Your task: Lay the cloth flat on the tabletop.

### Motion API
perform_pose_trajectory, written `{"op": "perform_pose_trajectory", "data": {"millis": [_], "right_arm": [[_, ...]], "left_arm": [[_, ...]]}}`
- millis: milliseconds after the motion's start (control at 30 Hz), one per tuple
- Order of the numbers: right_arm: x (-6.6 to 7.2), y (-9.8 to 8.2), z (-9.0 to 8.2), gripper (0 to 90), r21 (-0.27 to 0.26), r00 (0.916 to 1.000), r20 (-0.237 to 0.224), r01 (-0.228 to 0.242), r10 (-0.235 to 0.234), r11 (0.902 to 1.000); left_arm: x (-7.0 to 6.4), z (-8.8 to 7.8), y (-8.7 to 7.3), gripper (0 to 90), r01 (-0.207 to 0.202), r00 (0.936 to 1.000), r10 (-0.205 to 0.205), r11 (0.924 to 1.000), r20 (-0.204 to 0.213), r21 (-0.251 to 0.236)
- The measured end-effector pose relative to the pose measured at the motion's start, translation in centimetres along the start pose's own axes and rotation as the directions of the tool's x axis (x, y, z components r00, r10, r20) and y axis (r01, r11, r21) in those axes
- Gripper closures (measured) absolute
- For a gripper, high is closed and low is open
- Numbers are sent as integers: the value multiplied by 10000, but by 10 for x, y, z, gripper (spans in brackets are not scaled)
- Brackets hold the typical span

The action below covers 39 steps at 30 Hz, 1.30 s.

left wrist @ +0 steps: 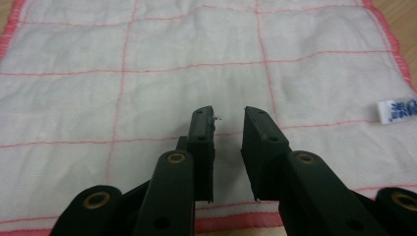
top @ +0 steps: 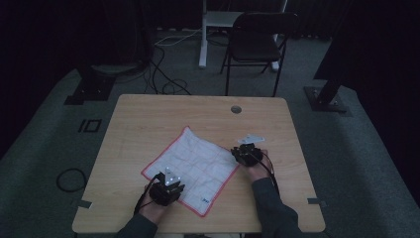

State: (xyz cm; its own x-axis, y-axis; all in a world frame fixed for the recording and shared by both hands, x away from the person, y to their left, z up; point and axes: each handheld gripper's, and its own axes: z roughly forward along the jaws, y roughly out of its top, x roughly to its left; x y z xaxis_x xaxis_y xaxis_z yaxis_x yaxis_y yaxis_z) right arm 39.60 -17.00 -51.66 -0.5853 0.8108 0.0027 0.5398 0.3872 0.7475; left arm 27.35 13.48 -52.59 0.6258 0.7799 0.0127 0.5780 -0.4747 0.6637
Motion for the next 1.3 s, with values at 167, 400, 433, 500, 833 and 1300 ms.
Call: {"op": "perform_pose_trajectory", "data": {"millis": [167,400,433,500,833,1300], "right_arm": [[5,8,20,767,230,9999,76,87,-89,9997],[6,12,40,726,781,10000,39,48,-52,9969],[6,12,42,729,866,10000,29,46,-49,9962],[6,12,41,775,887,9999,-90,-102,111,9960],[12,1,27,826,1099,9996,-243,-142,169,9938],[34,-6,13,715,716,9976,-526,480,-442,9963]], "left_arm": [[-1,0,-3,751,84,10000,-85,9999,34,127],[2,1,-5,752,224,9997,-225,9996,31,170],[2,2,-5,753,227,9997,-228,9996,14,168],[3,2,-5,754,186,9998,-186,9996,-6,195],[18,-3,-9,768,395,9977,-376,9987,-573,337],[63,-14,-24,761,1087,9744,-1039,9940,-1995,132]]}}
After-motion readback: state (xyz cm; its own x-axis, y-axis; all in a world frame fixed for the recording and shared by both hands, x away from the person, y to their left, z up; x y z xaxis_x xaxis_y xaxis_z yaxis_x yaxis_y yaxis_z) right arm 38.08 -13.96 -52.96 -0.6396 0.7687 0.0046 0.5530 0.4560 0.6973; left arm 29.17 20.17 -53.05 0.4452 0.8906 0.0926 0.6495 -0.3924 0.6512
